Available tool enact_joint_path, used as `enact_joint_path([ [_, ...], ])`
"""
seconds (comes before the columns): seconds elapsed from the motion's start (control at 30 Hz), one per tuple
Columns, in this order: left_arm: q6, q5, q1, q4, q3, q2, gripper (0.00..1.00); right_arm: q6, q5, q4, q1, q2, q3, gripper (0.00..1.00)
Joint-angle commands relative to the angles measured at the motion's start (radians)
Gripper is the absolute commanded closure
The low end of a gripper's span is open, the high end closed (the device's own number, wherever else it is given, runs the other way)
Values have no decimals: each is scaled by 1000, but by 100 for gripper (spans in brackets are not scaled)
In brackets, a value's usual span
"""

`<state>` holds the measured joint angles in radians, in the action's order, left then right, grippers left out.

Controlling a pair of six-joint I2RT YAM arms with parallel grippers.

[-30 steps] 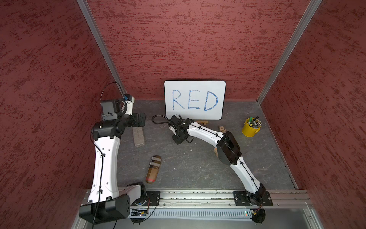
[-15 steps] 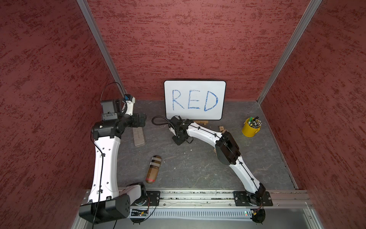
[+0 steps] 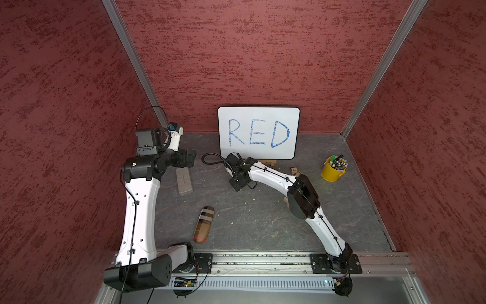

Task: Assemble the uppercase word "red" with letter blocks
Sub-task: Place the letter block at the center of the board, then pick up the letter block from the center of the board.

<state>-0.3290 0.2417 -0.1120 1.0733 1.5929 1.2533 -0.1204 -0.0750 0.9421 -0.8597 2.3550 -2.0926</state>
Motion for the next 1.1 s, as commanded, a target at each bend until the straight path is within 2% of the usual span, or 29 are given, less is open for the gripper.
enact_joint_path([
  [0.0,-75,21,52,89,43,49,1,-59,-40,-54,31,-168,75,48],
  [0.03,-96,28,73,104,40,60,1,-72,-32,-66,44,-204,105,48],
  [0.13,-140,34,153,143,12,81,1,-103,96,-134,91,-323,186,48],
  [0.2,-165,80,189,175,-5,93,0,-117,132,-146,120,-374,212,48],
  [0.27,-193,111,242,182,-43,101,1,-126,108,-143,148,-428,250,48],
  [0.47,-214,82,430,140,-136,200,0,-167,21,-154,254,-591,420,49],
  [0.57,-232,128,460,109,-150,265,0,-198,42,-178,324,-680,506,51],
  [0.73,-285,136,492,74,-143,378,4,-211,40,-181,374,-756,602,52],
  [0.87,-339,84,521,7,-159,444,3,-231,59,-221,397,-793,670,52],
  [1.07,-345,-29,583,-112,-204,505,3,-244,67,-261,403,-800,706,52],
])
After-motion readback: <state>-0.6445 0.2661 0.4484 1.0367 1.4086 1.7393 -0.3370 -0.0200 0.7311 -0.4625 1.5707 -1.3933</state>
